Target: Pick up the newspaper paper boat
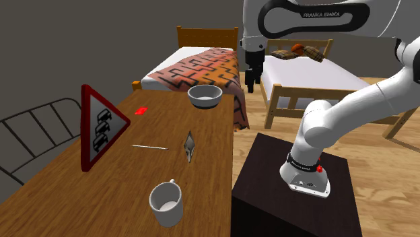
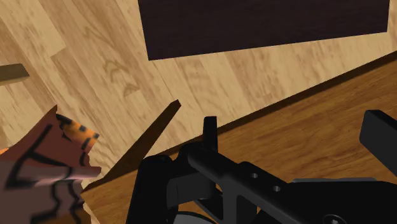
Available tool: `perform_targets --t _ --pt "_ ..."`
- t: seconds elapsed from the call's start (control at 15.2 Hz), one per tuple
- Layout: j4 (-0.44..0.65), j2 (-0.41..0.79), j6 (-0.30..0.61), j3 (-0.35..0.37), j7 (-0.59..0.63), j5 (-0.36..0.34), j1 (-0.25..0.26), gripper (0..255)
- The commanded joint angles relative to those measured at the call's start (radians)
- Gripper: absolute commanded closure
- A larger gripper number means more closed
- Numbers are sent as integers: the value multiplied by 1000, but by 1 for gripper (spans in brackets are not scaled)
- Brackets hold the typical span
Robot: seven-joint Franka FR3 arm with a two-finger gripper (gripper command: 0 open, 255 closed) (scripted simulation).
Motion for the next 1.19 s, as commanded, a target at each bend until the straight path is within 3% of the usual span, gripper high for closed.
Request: perform_targets --t 0.0,0.66,1.12 --pt "0 0 0 0 0 0 0 0" --pt "-38 139 188 245 469 191 -13 0" --pt "38 348 343 403 790 247 -45 0"
